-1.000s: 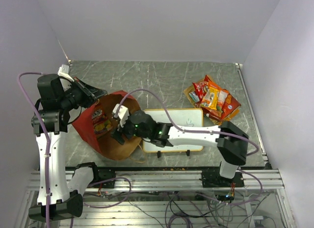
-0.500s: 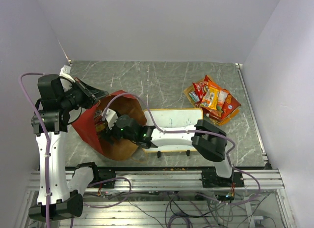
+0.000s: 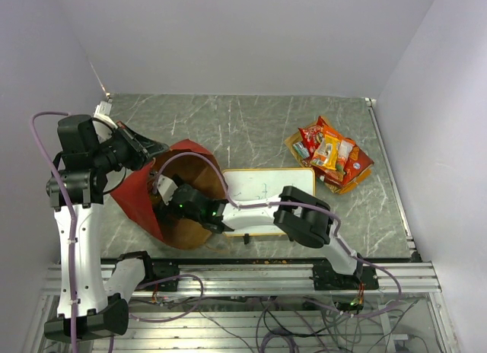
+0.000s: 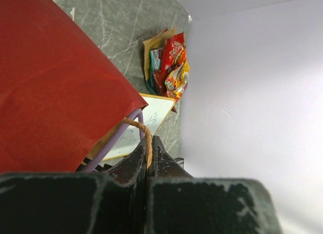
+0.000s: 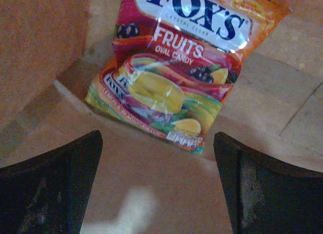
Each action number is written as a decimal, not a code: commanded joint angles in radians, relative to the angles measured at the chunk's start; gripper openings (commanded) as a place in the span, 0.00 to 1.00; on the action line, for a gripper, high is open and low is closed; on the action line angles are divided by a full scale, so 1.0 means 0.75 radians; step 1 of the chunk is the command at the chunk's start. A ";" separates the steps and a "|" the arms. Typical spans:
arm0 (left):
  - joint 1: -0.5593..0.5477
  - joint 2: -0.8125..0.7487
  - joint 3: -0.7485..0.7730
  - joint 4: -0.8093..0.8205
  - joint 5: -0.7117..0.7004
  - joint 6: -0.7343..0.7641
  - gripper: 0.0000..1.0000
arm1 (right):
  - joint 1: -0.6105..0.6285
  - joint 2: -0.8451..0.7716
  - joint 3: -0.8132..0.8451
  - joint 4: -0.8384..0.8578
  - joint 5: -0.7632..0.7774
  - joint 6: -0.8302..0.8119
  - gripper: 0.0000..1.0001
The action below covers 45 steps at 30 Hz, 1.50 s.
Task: Take the snacks out of the paper bag
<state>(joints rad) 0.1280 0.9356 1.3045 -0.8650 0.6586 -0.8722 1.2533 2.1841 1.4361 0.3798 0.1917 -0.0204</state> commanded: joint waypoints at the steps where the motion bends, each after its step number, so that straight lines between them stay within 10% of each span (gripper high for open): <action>1: 0.001 -0.006 0.073 -0.035 0.049 0.040 0.07 | 0.001 0.070 0.083 0.086 0.032 -0.053 0.93; 14: 0.000 -0.026 0.032 -0.046 0.068 0.008 0.07 | -0.004 0.276 0.309 0.065 -0.018 -0.069 0.93; 45: -0.001 -0.041 0.032 -0.094 0.043 0.034 0.07 | -0.078 0.350 0.429 0.010 -0.162 -0.030 0.07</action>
<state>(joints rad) 0.1280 0.9089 1.3079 -0.9329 0.6590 -0.8558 1.2057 2.4229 1.7252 0.3904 0.0795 -0.0490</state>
